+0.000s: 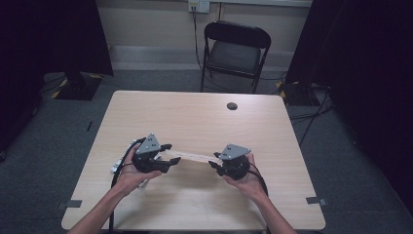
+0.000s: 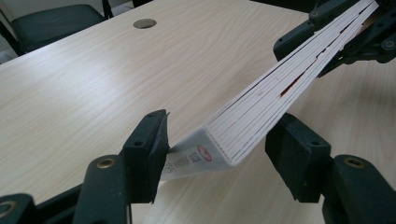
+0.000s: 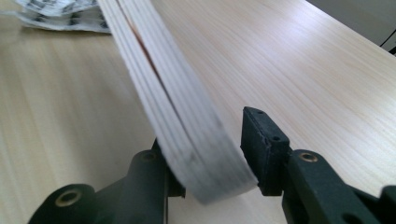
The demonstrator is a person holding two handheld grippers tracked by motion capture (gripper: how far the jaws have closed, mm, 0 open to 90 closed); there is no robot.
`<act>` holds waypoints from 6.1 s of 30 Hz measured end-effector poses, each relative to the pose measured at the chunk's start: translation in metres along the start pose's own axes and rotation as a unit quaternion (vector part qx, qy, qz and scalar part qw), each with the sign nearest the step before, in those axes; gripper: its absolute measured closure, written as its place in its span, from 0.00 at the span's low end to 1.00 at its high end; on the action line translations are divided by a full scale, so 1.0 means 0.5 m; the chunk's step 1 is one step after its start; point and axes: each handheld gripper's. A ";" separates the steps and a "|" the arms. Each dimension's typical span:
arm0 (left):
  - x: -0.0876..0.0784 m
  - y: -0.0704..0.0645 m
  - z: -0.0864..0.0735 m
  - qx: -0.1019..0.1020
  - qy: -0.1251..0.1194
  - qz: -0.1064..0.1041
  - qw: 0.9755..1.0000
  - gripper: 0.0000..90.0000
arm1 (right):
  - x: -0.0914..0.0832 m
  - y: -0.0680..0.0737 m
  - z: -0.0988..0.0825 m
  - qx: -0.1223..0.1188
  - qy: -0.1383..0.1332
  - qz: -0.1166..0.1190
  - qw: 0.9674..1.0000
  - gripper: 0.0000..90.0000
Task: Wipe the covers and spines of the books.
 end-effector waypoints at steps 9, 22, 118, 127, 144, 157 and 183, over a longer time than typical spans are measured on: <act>0.008 0.005 -0.003 -0.002 -0.001 0.010 1.000 0.44 | 0.021 -0.012 0.002 0.004 0.003 -0.009 1.000 0.68; 0.021 0.009 -0.009 0.003 0.007 0.021 1.000 0.43 | 0.047 -0.020 0.002 -0.001 0.013 -0.046 0.999 0.64; 0.084 0.030 -0.093 -0.099 0.108 -0.040 0.988 0.51 | 0.033 -0.025 -0.111 0.102 0.063 0.063 0.991 0.48; 0.078 0.025 -0.085 -0.094 0.126 -0.032 0.987 0.52 | 0.030 -0.020 -0.108 0.090 0.066 0.067 0.991 0.50; -0.052 0.065 -0.094 -0.101 0.097 0.019 0.990 0.39 | 0.023 -0.031 -0.094 0.098 0.043 0.050 0.993 0.45; -0.106 0.124 -0.133 -0.142 0.076 0.095 0.982 0.46 | 0.023 -0.030 -0.086 0.098 0.036 0.045 0.994 0.45; -0.053 0.147 -0.171 -0.132 0.149 0.119 0.973 0.57 | 0.025 -0.037 -0.089 0.109 0.027 0.042 0.993 0.43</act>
Point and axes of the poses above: each handheld gripper's, and its own axes: x roughly forward along the jaws, z roughly out of its top, y roughly to its left, and after that the axes turned 1 degree about y, right-handed
